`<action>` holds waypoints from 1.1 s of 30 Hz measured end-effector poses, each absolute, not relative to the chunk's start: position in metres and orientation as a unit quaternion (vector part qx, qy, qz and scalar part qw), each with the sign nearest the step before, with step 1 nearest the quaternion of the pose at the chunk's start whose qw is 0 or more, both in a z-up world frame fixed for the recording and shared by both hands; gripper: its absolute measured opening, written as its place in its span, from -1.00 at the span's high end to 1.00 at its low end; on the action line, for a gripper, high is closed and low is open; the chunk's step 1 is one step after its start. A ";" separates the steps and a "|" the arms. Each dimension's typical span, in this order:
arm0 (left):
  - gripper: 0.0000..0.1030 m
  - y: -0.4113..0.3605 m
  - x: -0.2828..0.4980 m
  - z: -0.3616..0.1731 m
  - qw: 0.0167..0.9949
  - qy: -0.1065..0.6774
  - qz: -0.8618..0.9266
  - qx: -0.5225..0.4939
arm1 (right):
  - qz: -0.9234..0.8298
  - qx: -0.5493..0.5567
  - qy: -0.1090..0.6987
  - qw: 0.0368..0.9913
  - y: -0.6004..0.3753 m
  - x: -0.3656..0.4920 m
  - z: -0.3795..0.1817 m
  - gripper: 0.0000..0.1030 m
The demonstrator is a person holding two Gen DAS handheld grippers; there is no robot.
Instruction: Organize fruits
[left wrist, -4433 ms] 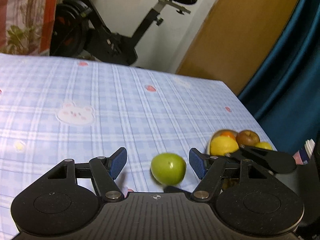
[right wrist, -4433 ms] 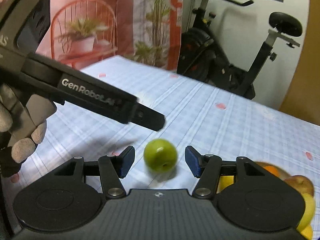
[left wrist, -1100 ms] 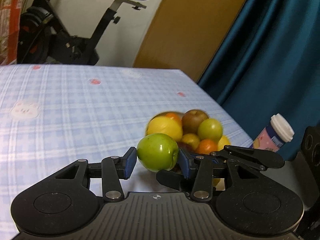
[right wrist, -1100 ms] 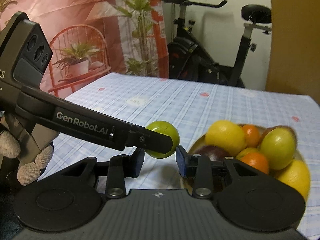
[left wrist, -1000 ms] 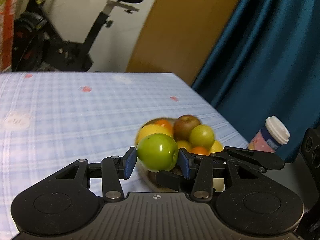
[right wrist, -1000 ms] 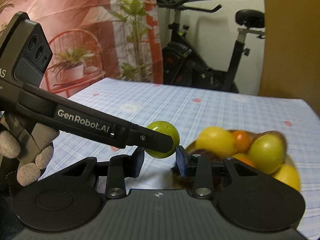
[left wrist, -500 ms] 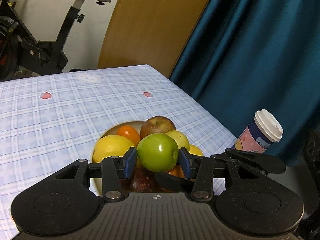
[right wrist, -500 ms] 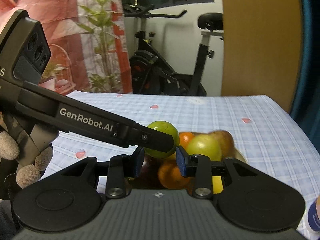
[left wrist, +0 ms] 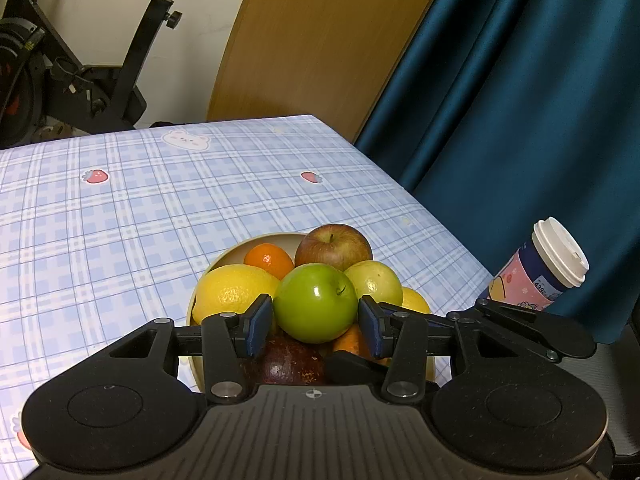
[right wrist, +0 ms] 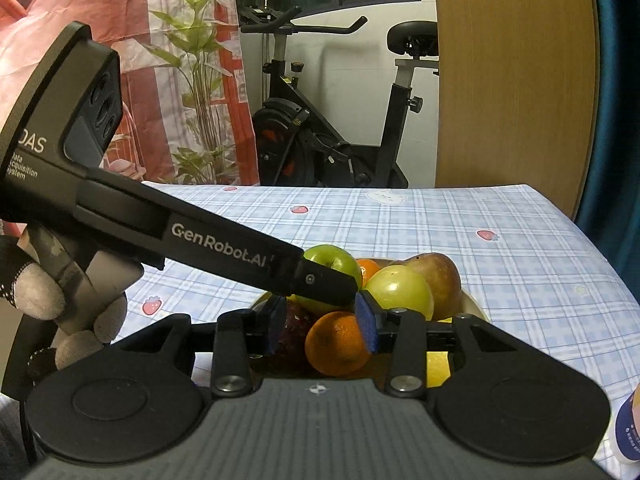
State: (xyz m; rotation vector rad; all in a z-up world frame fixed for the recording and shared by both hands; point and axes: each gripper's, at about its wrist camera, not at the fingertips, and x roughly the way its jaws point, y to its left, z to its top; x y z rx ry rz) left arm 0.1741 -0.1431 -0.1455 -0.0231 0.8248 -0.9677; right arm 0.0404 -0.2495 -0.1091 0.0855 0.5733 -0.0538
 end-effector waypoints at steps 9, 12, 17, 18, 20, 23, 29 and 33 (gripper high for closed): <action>-0.19 -0.132 0.172 -0.137 0.818 0.374 -0.438 -0.019 | -0.027 0.036 0.278 0.959 -0.247 0.041 -0.105 0.17; -0.31 -0.125 0.171 -0.133 0.824 0.368 -0.430 -0.021 | -0.029 0.032 0.275 0.960 -0.247 0.041 -0.102 0.15; -0.39 -0.109 0.168 -0.123 0.841 0.355 -0.408 -0.024 | -0.035 0.029 0.268 0.962 -0.248 0.041 -0.097 0.08; -0.43 -0.106 0.167 -0.121 0.845 0.352 -0.403 -0.024 | -0.037 0.027 0.265 0.963 -0.248 0.040 -0.096 0.06; -0.55 -0.098 0.166 -0.117 0.853 0.344 -0.391 -0.027 | -0.043 0.026 0.259 0.965 -0.252 0.039 -0.093 0.00; -0.64 -0.087 0.162 -0.111 0.868 0.330 -0.370 -0.031 | -0.054 0.032 0.252 0.966 -0.259 0.038 -0.089 -0.07; -0.83 -0.075 0.158 -0.104 0.888 0.316 -0.332 -0.031 | -0.065 0.031 0.255 0.964 -0.271 0.036 -0.089 -0.50; -0.87 -0.068 0.155 -0.096 0.902 0.310 -0.300 -0.022 | -0.063 0.045 0.252 0.965 -0.277 0.036 -0.087 -0.85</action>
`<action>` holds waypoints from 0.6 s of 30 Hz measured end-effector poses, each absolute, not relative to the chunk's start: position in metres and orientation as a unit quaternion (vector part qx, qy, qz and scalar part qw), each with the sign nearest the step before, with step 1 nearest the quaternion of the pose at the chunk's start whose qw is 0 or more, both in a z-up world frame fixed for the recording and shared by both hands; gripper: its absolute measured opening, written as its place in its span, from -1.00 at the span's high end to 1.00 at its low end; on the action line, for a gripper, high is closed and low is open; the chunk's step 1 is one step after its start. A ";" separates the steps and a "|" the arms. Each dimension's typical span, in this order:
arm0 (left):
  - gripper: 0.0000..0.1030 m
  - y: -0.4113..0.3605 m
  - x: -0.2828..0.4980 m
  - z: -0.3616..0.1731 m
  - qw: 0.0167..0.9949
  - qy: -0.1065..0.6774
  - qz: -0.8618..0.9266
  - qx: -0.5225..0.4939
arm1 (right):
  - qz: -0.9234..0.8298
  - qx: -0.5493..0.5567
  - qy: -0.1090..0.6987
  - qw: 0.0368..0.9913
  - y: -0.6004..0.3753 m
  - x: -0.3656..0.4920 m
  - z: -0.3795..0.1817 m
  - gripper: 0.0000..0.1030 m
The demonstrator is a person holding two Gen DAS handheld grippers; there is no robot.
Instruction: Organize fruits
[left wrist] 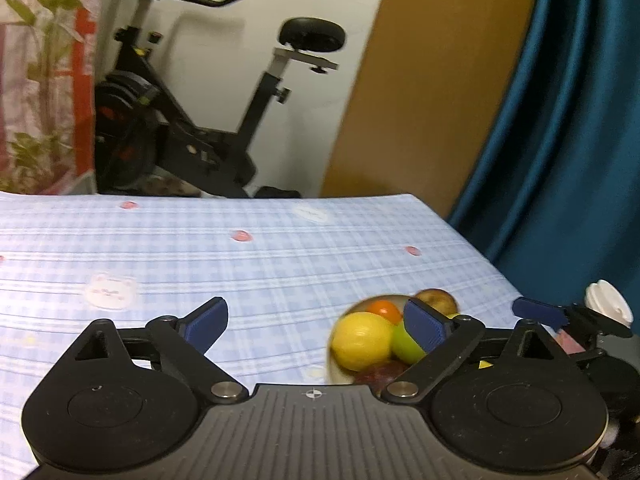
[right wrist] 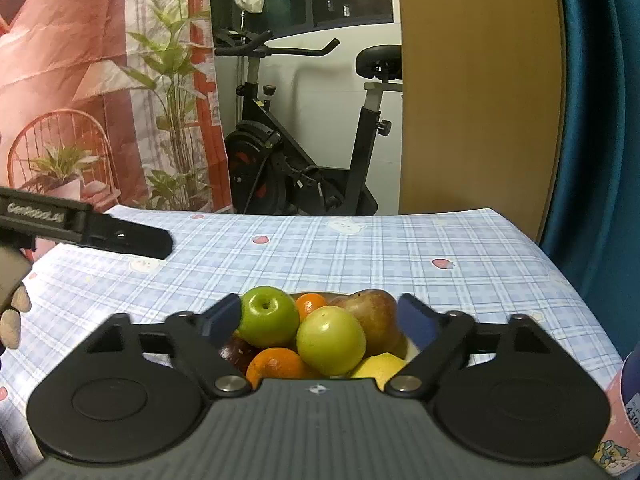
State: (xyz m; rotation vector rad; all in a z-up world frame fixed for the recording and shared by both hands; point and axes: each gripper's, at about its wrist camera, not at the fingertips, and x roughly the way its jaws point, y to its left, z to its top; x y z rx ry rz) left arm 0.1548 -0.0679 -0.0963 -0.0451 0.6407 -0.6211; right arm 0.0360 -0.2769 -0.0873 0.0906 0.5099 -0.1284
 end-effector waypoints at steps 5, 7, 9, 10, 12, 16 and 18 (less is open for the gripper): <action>-0.87 -0.052 0.147 -0.079 0.919 0.298 -0.255 -0.023 | -0.055 0.079 0.251 0.963 -0.282 0.042 -0.083 -1.00; -0.87 -0.047 0.139 -0.069 0.929 0.287 -0.231 -0.010 | -0.052 0.084 0.252 0.962 -0.280 0.045 -0.078 -1.00; -0.87 -0.042 0.129 -0.060 0.939 0.268 -0.214 -0.001 | -0.056 0.088 0.263 0.959 -0.277 0.048 -0.073 -1.00; -0.87 -0.038 0.125 -0.056 0.943 0.261 -0.208 0.000 | -0.051 0.091 0.272 0.957 -0.276 0.051 -0.072 -1.00; -0.87 -0.033 0.115 -0.046 0.948 0.247 -0.199 0.002 | -0.042 0.093 0.274 0.956 -0.274 0.052 -0.068 -1.00; -0.88 -0.033 0.100 -0.030 0.957 0.224 -0.183 0.023 | -0.045 0.089 0.270 0.958 -0.267 0.050 -0.057 -1.00; -0.88 -0.034 0.091 -0.022 0.960 0.216 -0.172 0.037 | -0.049 0.096 0.269 0.957 -0.265 0.050 -0.050 -1.00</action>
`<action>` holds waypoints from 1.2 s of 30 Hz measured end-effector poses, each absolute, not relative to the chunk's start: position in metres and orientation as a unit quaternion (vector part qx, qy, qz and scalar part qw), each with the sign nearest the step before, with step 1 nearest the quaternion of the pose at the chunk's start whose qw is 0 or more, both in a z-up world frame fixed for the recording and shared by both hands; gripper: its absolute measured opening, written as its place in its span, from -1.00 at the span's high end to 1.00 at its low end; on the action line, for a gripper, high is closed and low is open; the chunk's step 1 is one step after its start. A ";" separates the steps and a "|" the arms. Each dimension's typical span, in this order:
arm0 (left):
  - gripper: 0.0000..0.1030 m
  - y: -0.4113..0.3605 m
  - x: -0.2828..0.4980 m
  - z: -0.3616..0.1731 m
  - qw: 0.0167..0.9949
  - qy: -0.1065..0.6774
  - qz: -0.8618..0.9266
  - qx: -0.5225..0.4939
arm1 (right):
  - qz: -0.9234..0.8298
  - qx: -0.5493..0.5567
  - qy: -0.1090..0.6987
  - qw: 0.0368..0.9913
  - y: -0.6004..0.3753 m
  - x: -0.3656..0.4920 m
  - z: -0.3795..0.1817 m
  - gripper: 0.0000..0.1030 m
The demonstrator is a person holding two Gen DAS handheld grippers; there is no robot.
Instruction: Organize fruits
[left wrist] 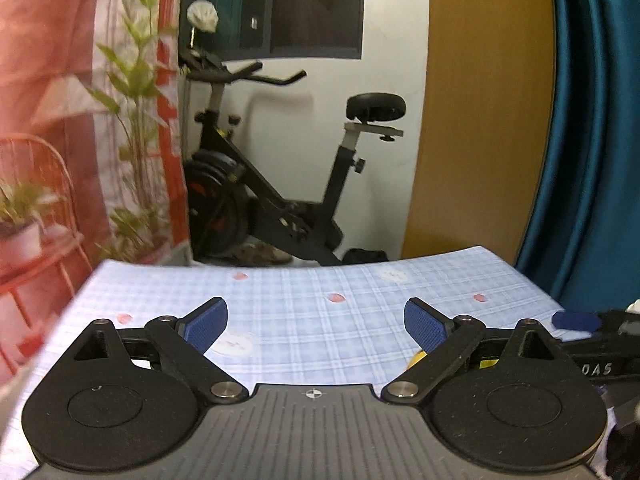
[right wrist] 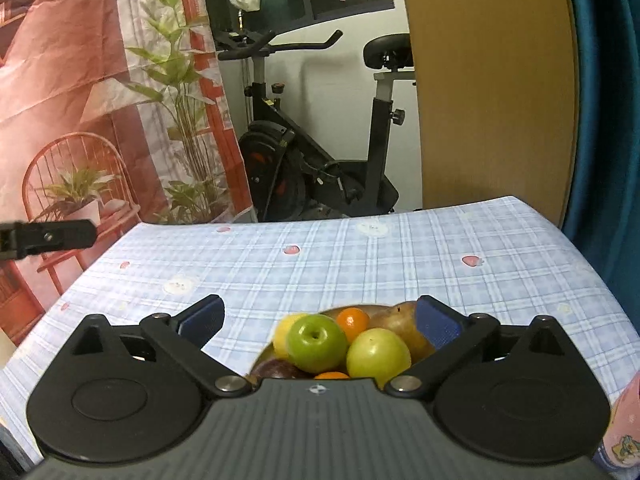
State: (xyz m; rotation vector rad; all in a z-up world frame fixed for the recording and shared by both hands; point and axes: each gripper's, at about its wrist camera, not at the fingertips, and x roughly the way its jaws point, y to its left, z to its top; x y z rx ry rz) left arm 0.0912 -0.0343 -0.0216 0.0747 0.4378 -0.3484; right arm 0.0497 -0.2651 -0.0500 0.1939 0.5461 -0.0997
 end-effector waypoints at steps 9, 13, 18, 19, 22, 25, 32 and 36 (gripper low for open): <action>-0.88 -0.023 0.068 -0.001 0.966 0.204 -0.158 0.013 | -0.047 0.065 0.256 0.963 -0.243 0.040 -0.022 -1.00; -0.89 -0.025 0.066 -0.003 0.968 0.201 -0.149 0.017 | -0.037 0.066 0.252 0.965 -0.237 0.037 -0.016 -1.00; -0.90 -0.026 0.063 -0.004 0.968 0.201 -0.145 0.021 | -0.034 0.065 0.253 0.965 -0.232 0.038 -0.016 -1.00; -0.90 -0.026 0.063 -0.004 0.968 0.202 -0.145 0.021 | -0.033 0.065 0.254 0.965 -0.232 0.037 -0.016 -1.00; -0.92 -0.026 0.064 -0.006 0.968 0.204 -0.143 0.020 | -0.032 0.064 0.254 0.965 -0.230 0.037 -0.016 -1.00; -0.92 -0.025 0.064 -0.007 0.968 0.206 -0.140 0.018 | -0.035 0.064 0.253 0.965 -0.230 0.037 -0.015 -1.00; -0.92 -0.026 0.064 -0.008 0.968 0.210 -0.137 0.018 | -0.035 0.064 0.253 0.965 -0.232 0.036 -0.016 -1.00; -0.93 -0.026 0.063 -0.008 0.968 0.211 -0.136 0.019 | -0.036 0.064 0.253 0.965 -0.232 0.036 -0.016 -1.00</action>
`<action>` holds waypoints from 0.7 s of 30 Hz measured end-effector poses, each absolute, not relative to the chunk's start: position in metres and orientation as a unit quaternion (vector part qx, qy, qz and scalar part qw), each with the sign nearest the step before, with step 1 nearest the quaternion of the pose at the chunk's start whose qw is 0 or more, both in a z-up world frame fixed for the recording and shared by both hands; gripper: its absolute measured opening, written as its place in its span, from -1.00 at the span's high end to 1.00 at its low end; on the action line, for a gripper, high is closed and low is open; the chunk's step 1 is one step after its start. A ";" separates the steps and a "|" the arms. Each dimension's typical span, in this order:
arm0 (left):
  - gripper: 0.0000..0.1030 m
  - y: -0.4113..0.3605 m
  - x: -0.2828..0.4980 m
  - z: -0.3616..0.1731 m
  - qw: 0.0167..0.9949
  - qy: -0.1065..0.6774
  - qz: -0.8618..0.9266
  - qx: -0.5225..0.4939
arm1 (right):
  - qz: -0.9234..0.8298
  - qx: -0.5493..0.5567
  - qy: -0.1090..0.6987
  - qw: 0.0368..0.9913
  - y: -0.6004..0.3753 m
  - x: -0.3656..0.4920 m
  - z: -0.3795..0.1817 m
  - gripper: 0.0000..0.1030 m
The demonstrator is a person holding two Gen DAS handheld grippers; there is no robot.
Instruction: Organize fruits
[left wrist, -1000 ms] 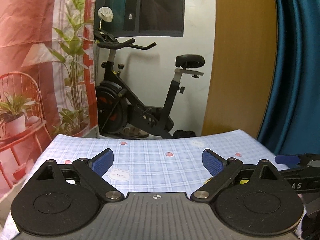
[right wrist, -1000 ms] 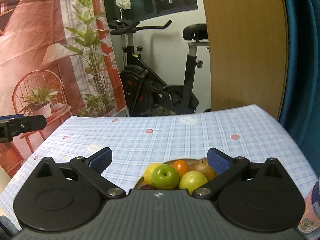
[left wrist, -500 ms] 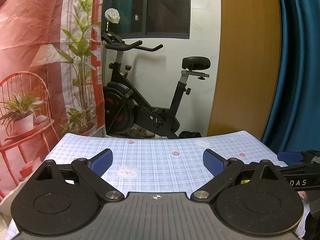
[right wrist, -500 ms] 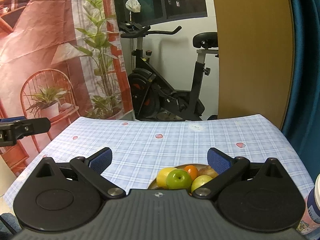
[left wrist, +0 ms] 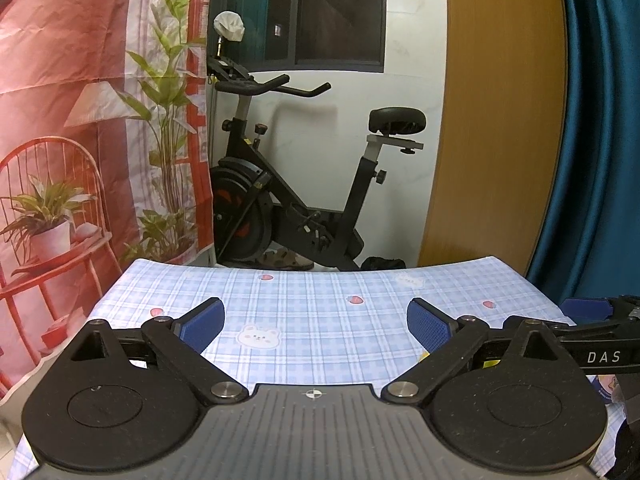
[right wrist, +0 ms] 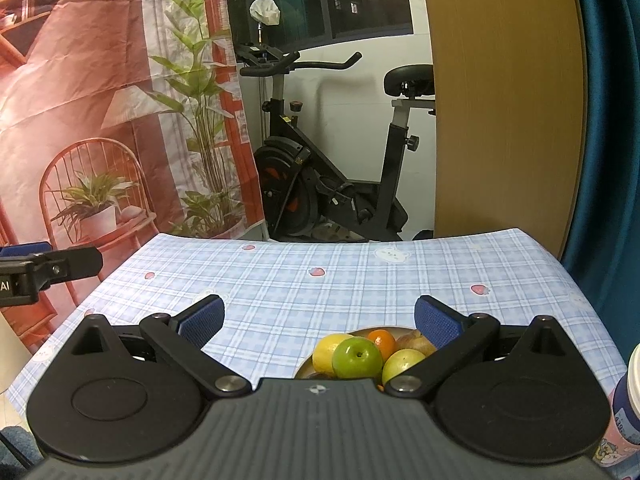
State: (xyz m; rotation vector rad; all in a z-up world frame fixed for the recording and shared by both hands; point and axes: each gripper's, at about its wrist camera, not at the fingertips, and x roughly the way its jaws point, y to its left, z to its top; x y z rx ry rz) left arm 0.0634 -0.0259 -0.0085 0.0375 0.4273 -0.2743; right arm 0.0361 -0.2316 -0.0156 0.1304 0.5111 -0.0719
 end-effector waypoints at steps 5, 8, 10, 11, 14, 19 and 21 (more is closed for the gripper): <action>-0.93 -0.025 0.064 -0.009 0.967 0.214 -0.134 0.018 | -0.036 0.064 0.253 0.965 -0.231 0.035 -0.017 -1.00; -0.93 -0.025 0.064 -0.010 0.967 0.215 -0.134 0.018 | -0.036 0.064 0.253 0.965 -0.231 0.036 -0.017 -1.00; -0.93 -0.025 0.064 -0.010 0.967 0.215 -0.134 0.019 | -0.036 0.064 0.253 0.965 -0.231 0.036 -0.016 -1.00; -0.93 -0.026 0.064 -0.010 0.967 0.215 -0.133 0.019 | -0.036 0.064 0.253 0.965 -0.231 0.036 -0.017 -1.00; -0.93 -0.025 0.064 -0.010 0.967 0.215 -0.133 0.018 | -0.037 0.064 0.253 0.965 -0.231 0.035 -0.017 -1.00; -0.93 -0.025 0.063 -0.010 0.967 0.215 -0.134 0.016 | -0.037 0.064 0.252 0.965 -0.231 0.034 -0.019 -1.00; -0.93 -0.025 0.063 -0.010 0.967 0.215 -0.134 0.016 | -0.037 0.063 0.252 0.965 -0.230 0.034 -0.019 -1.00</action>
